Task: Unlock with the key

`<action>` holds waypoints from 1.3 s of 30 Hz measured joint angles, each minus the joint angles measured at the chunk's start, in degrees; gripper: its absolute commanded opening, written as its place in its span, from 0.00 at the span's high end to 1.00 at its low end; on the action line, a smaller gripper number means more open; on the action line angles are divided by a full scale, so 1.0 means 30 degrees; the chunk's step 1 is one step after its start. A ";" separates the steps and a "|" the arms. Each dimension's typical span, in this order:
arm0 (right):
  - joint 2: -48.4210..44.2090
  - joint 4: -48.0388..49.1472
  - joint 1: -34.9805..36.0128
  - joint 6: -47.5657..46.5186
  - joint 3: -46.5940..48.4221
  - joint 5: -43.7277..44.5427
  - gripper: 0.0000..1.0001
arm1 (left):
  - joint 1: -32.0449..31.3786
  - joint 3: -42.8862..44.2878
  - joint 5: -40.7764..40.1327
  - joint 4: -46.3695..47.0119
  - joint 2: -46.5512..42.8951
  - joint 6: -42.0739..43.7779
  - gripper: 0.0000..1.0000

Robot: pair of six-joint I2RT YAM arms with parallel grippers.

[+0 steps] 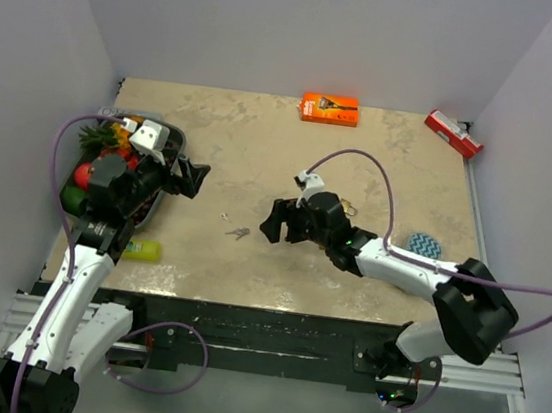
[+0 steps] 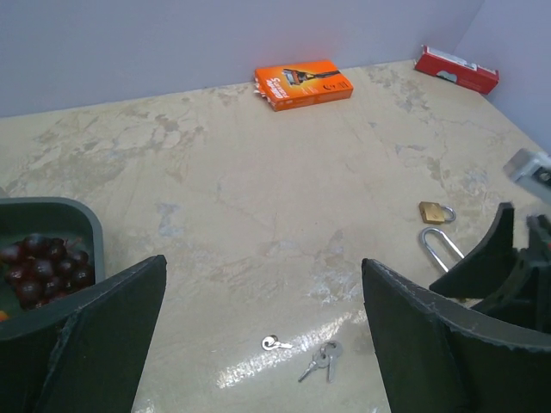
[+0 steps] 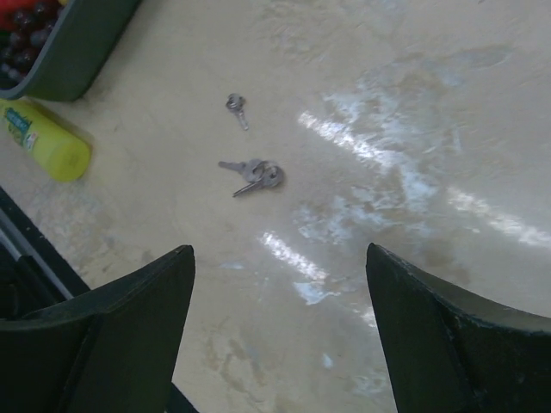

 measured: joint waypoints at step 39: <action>0.9136 1.0171 0.1399 0.9974 -0.0036 -0.0138 0.50 | -0.0787 -0.0350 0.0634 0.0641 -0.1231 0.0335 0.01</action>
